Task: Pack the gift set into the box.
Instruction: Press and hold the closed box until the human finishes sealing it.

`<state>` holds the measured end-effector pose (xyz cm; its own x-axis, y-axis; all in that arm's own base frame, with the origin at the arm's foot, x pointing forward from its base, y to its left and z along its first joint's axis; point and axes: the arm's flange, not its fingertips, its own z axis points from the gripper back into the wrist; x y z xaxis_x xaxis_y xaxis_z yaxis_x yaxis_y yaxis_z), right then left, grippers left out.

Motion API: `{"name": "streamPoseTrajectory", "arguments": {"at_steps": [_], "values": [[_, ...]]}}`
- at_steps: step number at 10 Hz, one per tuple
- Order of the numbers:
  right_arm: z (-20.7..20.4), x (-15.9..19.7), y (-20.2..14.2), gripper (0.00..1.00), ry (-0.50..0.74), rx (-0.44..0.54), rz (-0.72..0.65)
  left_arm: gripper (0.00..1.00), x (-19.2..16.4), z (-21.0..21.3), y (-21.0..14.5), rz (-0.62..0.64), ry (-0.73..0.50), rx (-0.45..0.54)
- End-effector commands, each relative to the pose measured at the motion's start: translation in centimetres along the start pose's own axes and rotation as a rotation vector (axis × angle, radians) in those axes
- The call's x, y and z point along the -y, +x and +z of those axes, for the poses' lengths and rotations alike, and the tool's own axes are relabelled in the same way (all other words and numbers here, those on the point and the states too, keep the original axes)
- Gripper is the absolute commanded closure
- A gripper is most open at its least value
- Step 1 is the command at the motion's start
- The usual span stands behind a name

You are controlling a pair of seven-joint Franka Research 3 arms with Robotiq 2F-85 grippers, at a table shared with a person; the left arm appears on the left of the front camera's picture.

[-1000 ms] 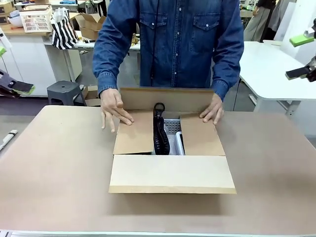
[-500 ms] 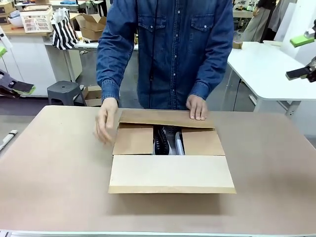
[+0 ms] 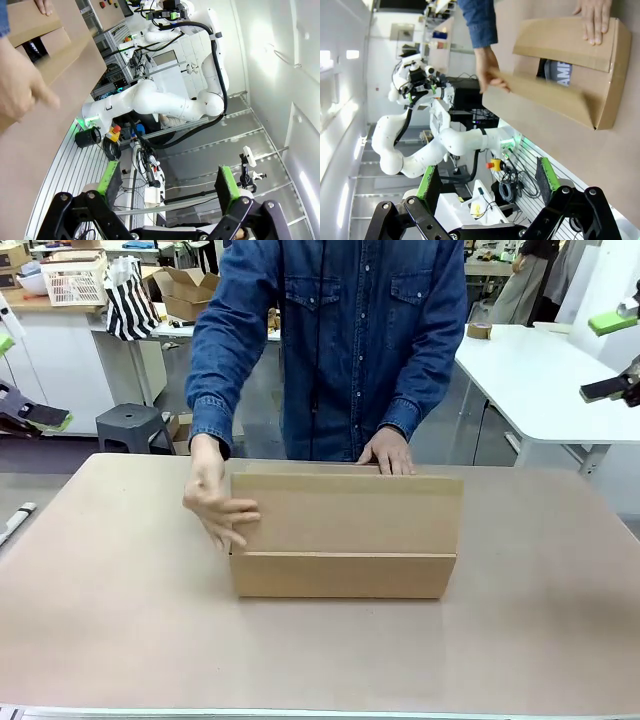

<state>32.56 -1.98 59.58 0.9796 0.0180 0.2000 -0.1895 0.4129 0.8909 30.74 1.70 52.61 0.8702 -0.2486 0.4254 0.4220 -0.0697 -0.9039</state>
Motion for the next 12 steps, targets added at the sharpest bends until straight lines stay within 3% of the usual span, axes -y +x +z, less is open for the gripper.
{"name": "streamPoseTrajectory", "arguments": {"at_steps": [1, 12], "values": [[-0.09, -0.08, 0.12, 0.0, 0.022, 0.005, 0.027, 0.0, 0.21, -0.22, -0.1, 0.002, -0.017, 0.006], [-0.09, -0.08, 0.12, 0.0, 0.022, 0.005, 0.027, 0.0, 0.21, -0.22, -0.1, 0.002, -0.017, 0.006]]}}
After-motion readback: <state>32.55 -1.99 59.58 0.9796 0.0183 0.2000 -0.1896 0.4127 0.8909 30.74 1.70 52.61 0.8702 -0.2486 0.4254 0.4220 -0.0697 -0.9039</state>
